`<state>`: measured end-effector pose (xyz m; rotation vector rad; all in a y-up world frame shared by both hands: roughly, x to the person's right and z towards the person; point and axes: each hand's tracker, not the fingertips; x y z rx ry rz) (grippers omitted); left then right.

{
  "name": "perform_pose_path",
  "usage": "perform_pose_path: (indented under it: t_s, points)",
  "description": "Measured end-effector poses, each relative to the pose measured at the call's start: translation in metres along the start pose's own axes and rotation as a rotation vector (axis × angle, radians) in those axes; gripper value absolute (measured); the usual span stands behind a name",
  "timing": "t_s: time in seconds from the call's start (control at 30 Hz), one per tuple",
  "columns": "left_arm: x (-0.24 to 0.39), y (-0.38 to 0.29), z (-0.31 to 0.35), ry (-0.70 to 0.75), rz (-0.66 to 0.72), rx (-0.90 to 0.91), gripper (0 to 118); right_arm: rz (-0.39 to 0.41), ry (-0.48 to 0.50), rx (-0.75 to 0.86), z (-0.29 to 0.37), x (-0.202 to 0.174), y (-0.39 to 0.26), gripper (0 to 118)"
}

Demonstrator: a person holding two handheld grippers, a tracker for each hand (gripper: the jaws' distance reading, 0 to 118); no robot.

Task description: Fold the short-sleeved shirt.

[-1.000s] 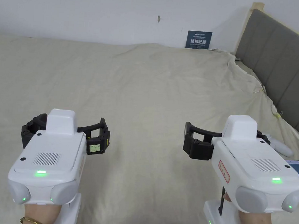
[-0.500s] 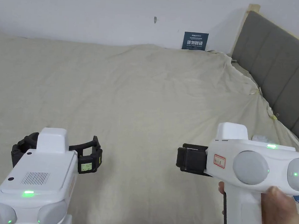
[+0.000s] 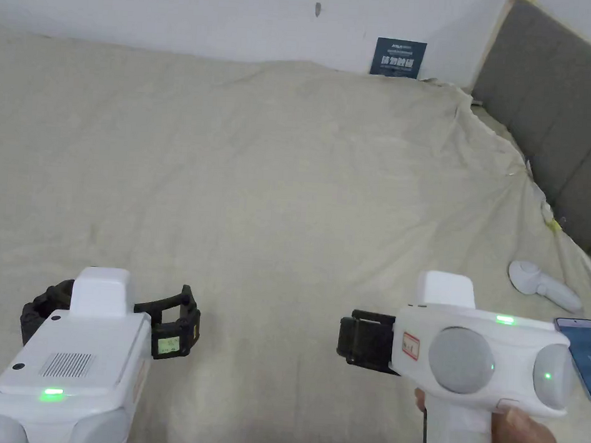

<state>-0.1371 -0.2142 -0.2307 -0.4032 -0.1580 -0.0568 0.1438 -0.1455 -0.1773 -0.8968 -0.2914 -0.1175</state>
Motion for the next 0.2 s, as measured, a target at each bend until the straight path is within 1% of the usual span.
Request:
perform_pose_path:
  t_s: [0.07, 0.1, 0.17, 0.2]
  points:
    - [-0.001, -0.004, -0.007, 0.002, 0.01, -0.03, 118, 0.056, -0.011, -0.034, -0.014, -0.006, -0.007, 118]
    - [-0.002, -0.005, -0.012, 0.003, 0.016, -0.052, 118, 0.065, -0.003, -0.041, -0.021, -0.008, -0.011, 118]
    - [-0.005, -0.007, -0.024, 0.003, 0.038, -0.102, 118, 0.072, 0.053, -0.059, -0.044, -0.004, -0.021, 118]
    - [-0.008, -0.007, -0.031, 0.0, 0.052, -0.122, 118, 0.053, 0.072, -0.064, -0.056, -0.001, -0.023, 118]
